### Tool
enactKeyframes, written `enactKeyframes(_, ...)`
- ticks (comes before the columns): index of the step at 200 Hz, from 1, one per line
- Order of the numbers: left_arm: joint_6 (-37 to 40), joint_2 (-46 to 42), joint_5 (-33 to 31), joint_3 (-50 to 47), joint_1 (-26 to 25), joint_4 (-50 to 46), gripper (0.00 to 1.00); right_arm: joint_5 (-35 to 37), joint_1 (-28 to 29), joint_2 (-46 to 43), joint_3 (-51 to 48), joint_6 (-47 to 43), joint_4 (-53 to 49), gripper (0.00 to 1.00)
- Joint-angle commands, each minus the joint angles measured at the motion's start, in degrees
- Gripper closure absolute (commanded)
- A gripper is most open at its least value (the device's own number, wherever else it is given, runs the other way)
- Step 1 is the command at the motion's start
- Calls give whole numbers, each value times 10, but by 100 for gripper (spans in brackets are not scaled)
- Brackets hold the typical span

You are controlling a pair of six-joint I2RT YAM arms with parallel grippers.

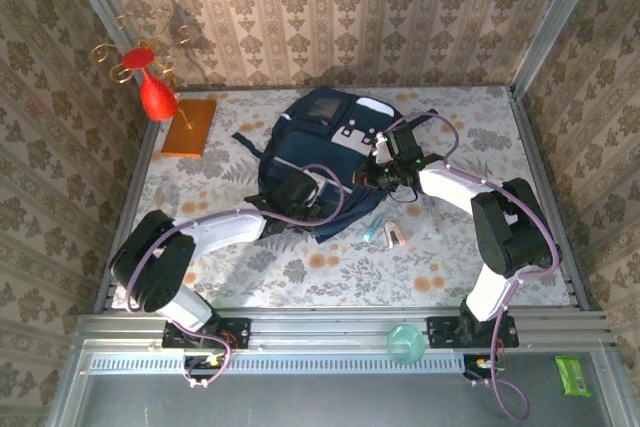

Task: Pack the student bag

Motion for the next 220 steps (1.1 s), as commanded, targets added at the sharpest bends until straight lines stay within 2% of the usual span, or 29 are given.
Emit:
enactKeyframes(1, 3, -35, -48, -30, 29, -9, 100, 21, -14, 1, 9, -40, -26, 100)
enactKeyframes(34, 31, -71, -74, -56, 61, -26, 100, 62, -21, 10, 44, -88, -92, 100)
enactKeyframes(66, 42, -69, -49, -57, 68, -25, 100, 64, -21, 30, 80, -111, -120, 100)
enactKeyframes(89, 44, -71, -15, -55, 55, -21, 100, 55, -22, 60, 129, -126, -146, 100)
enactKeyframes(112, 38, -86, 10, -54, 15, -22, 100, 60, -25, 86, 183, -132, -171, 96)
enactKeyframes(141, 4, -99, 44, -66, -8, 5, 100, 51, -26, 101, 222, -108, -162, 82)
enactKeyframes(162, -16, -93, 55, -66, -10, 27, 100, 47, -25, 79, 203, -84, -138, 69)
enactKeyframes(194, -21, -81, 41, -53, -15, 27, 100, 40, -20, -14, 78, -30, -60, 51)
enactKeyframes(220, -19, -74, 38, -47, -16, 27, 100, 27, 6, -70, -23, 30, 14, 34)
